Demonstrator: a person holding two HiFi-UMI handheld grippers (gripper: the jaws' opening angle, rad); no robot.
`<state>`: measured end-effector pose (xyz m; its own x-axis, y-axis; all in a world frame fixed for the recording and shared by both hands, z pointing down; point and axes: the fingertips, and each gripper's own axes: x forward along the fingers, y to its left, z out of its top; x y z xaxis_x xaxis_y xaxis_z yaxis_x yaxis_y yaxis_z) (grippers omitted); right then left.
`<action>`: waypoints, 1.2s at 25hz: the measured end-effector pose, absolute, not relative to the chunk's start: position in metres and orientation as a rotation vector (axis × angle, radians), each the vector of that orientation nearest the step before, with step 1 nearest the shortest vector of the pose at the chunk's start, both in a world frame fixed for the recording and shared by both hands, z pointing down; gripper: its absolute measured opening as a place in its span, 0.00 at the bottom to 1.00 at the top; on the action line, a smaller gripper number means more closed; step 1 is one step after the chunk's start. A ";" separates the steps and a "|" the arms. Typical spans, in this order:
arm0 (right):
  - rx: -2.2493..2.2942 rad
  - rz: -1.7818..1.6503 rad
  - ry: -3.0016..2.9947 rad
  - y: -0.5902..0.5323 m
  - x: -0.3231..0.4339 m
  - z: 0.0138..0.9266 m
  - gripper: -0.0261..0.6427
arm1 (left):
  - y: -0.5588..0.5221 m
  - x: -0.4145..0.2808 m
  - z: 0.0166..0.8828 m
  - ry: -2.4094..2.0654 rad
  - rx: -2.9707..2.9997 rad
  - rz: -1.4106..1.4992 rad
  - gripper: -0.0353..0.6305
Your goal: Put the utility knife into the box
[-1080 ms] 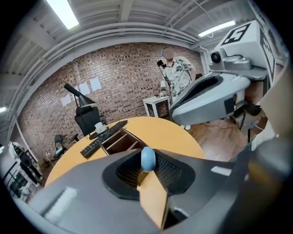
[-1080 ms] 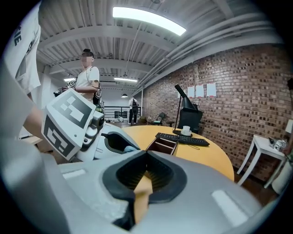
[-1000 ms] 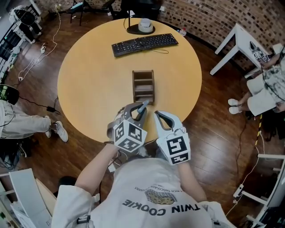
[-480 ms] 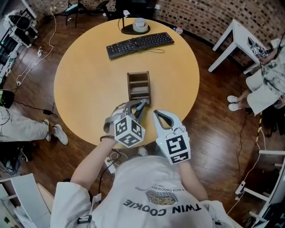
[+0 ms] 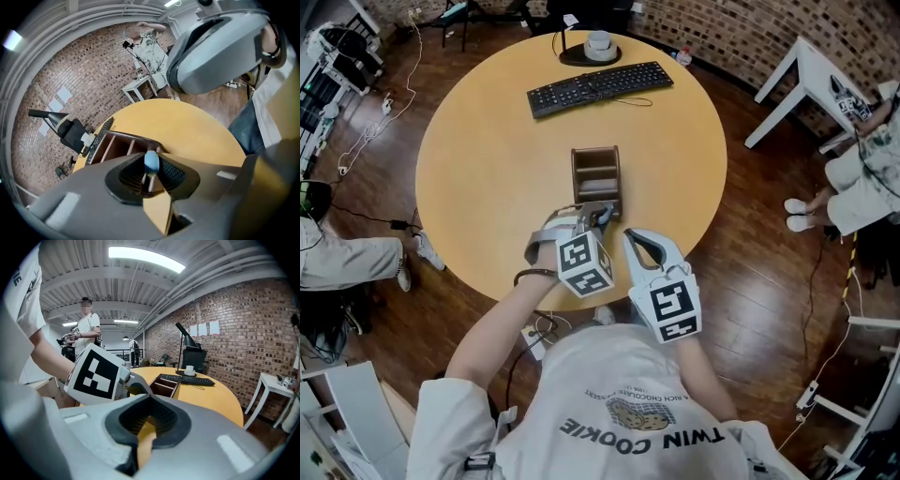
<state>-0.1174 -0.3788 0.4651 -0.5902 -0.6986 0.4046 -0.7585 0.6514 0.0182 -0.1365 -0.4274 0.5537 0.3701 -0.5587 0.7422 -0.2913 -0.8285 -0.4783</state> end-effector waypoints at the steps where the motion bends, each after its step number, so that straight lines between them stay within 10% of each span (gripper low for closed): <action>1: 1.150 0.224 -2.495 -0.378 -0.117 0.466 0.04 | -0.428 -0.135 0.557 0.737 -2.356 -1.457 0.17; 30: 1.162 0.234 -2.493 -0.379 -0.105 0.465 0.04 | -0.435 -0.115 0.573 0.615 -2.230 -1.490 0.23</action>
<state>-0.1049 -0.3792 0.4648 -0.5866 -0.7014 0.4050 -0.7645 0.6446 0.0091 -0.1147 -0.4353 0.5734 0.3398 -0.5545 0.7597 -0.1427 -0.8288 -0.5411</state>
